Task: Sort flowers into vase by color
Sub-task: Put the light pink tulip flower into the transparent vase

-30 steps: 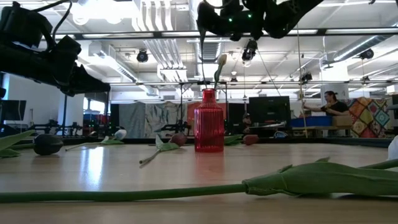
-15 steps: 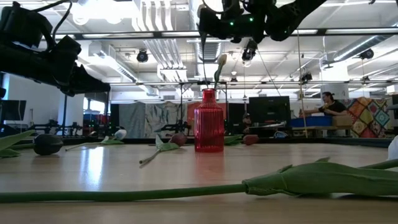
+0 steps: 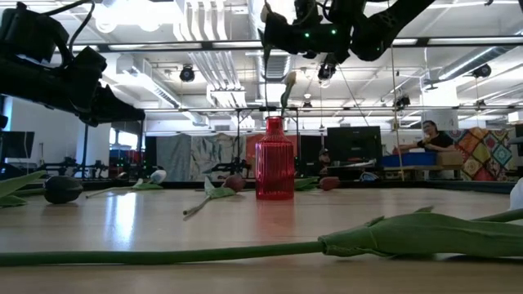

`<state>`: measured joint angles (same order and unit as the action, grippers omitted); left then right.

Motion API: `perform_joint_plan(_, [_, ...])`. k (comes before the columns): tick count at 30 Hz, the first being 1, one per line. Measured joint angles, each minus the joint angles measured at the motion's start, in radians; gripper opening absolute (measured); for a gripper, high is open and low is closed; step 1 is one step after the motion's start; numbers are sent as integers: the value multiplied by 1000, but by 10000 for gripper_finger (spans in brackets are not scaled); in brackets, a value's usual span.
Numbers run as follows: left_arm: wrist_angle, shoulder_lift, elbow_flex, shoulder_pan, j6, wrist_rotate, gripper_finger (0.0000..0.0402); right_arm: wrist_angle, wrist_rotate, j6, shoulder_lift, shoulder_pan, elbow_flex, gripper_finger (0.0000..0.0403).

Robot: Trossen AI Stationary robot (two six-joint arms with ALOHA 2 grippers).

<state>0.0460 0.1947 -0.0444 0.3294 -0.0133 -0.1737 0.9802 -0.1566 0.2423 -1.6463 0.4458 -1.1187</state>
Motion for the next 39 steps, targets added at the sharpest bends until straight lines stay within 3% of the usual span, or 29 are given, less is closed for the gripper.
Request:
perform_joint_plan(11, [0, 0, 0, 0, 0, 0, 0, 0, -4, -7, 0, 0, 18, 12])
perform_joint_plan(16, [0, 0, 0, 0, 0, 0, 0, -7, -56, -7, 0, 0, 38, 12])
perform_joint_plan(25, [0, 0, 0, 0, 0, 0, 0, -153, -110, -33, 0, 0, 32, 17])
perform_joint_plan(39, [0, 0, 0, 0, 0, 0, 0, -244, -160, -86, 0, 0, 31, 121])
